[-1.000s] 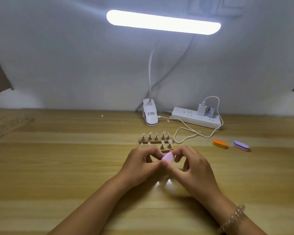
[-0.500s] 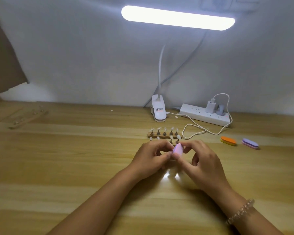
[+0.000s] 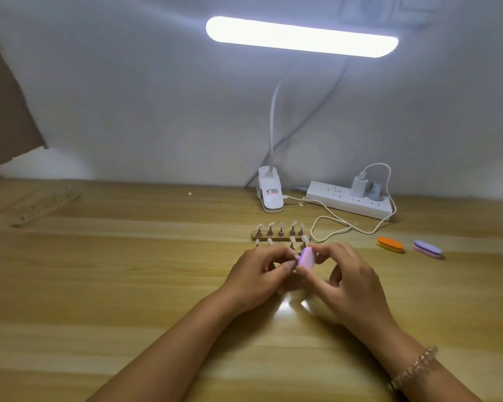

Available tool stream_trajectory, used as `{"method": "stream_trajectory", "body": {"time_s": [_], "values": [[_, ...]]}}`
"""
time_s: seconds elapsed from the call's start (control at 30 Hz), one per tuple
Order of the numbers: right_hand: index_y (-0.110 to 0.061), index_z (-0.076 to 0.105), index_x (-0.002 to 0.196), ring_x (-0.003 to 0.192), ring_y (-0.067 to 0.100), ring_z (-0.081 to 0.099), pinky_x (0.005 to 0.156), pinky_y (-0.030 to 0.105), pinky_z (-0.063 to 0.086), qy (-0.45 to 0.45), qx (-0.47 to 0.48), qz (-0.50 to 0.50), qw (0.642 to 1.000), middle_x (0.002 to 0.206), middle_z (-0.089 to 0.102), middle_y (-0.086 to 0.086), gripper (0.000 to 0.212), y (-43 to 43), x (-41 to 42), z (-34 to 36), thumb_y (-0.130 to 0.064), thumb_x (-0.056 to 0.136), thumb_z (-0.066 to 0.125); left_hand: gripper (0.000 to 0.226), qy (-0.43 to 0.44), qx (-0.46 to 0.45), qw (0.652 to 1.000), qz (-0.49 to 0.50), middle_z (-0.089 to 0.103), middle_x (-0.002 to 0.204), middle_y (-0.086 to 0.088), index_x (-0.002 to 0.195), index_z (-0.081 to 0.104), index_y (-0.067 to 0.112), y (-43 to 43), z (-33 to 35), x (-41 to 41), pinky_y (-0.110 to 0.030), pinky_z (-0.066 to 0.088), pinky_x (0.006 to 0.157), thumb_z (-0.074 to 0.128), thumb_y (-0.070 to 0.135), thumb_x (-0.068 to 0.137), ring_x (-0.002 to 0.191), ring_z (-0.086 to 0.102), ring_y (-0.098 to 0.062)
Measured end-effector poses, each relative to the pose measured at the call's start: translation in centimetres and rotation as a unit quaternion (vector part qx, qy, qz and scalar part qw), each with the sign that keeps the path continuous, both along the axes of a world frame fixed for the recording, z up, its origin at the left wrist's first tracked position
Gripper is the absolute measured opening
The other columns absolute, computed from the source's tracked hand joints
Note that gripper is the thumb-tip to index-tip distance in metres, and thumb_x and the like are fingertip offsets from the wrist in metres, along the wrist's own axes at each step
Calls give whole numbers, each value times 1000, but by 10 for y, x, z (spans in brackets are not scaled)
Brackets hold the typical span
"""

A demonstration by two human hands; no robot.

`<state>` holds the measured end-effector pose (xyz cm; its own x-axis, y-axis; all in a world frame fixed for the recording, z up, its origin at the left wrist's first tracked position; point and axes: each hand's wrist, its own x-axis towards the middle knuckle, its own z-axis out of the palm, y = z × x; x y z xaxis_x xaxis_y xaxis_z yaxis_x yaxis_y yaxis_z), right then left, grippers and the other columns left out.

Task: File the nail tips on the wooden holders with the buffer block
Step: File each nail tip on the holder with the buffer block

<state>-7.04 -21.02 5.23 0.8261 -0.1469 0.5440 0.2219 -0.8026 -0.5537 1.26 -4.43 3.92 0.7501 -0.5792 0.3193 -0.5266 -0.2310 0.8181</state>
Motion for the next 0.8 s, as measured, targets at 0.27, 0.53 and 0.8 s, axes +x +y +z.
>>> {"method": "stream_trajectory", "body": {"time_s": [0.27, 0.53, 0.8], "values": [[-30, 63, 92, 57, 14, 57, 59, 43, 53, 19, 158, -59, 986, 88, 65, -9, 17, -12, 7, -2, -40, 82, 72, 8, 11, -34, 999, 17, 74, 94, 8, 93, 72, 18, -1, 4, -2, -27, 49, 55, 65, 18, 96, 50, 59, -10], [-25, 55, 92, 43, 16, 60, 48, 35, 49, 60, 145, 49, 986, 88, 66, -13, 32, 0, 0, -1, -57, 90, 57, 19, -31, -35, 998, 42, 71, 95, 12, 84, 67, 36, -1, 4, -2, -37, 48, 55, 71, 18, 89, 51, 55, -28], [-29, 44, 98, 61, 16, 53, 56, 35, 44, 91, 95, 4, 991, 72, 55, -5, 16, -4, 1, -4, -27, 85, 53, 5, -92, 18, 994, 55, 72, 97, 21, 96, 65, 36, -1, 2, -5, -34, 54, 62, 64, 40, 94, 52, 58, -3]]}}
